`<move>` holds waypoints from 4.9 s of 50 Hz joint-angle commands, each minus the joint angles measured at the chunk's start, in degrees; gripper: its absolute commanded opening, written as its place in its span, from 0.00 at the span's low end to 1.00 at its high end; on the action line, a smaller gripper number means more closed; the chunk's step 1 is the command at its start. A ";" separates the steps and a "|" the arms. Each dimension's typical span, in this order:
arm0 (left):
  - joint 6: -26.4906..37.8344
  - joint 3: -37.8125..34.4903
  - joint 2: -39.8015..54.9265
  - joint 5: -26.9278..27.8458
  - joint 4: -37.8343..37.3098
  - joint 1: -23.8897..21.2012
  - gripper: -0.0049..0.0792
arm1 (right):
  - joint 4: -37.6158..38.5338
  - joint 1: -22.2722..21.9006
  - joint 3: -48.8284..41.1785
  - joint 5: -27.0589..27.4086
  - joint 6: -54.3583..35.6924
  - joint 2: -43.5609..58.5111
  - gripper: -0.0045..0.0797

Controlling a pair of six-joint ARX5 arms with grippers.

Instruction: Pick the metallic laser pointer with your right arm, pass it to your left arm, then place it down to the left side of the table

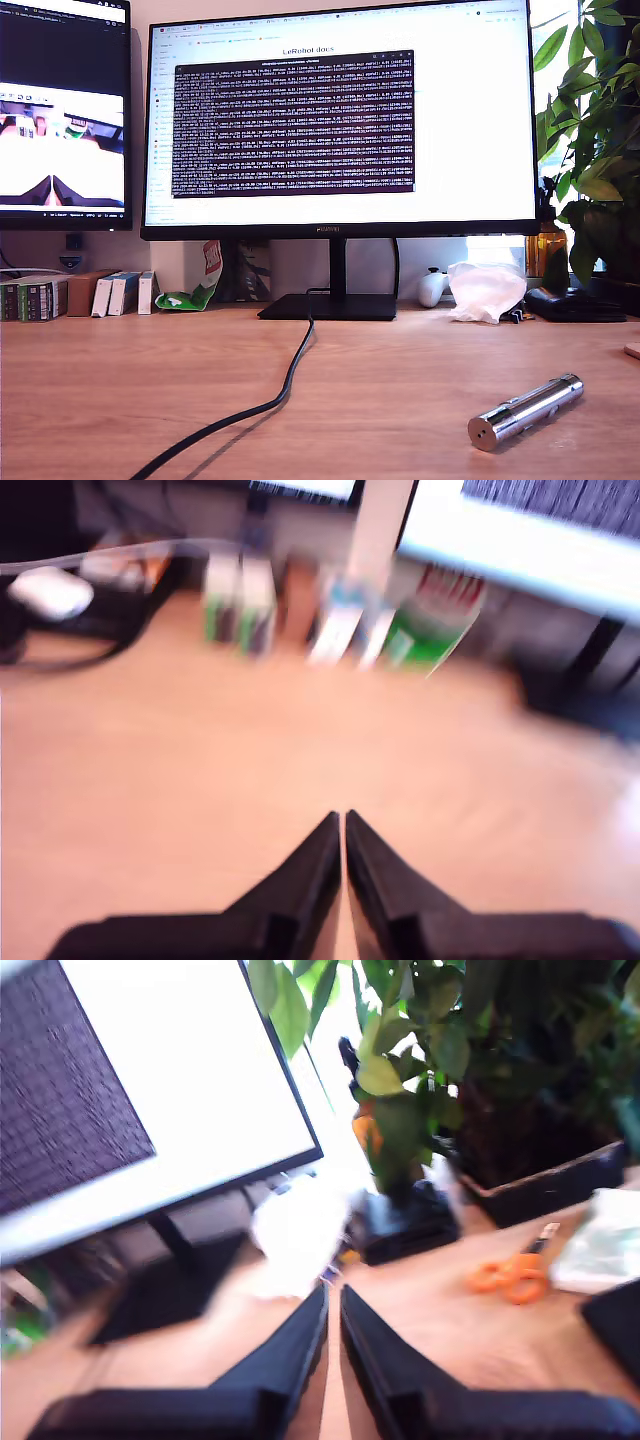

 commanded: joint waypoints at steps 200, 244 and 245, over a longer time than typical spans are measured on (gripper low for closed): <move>30.62 25.57 41.51 36.39 -0.59 -0.17 0.03 | -45.33 37.07 57.07 -10.21 -103.08 98.57 0.04; 21.46 25.57 48.39 51.34 39.71 -0.17 0.26 | -42.36 36.98 84.04 -28.50 -85.53 93.35 0.04; 19.96 25.57 48.70 51.28 40.98 -0.17 0.26 | -42.27 36.96 84.43 -29.29 -84.94 93.35 0.04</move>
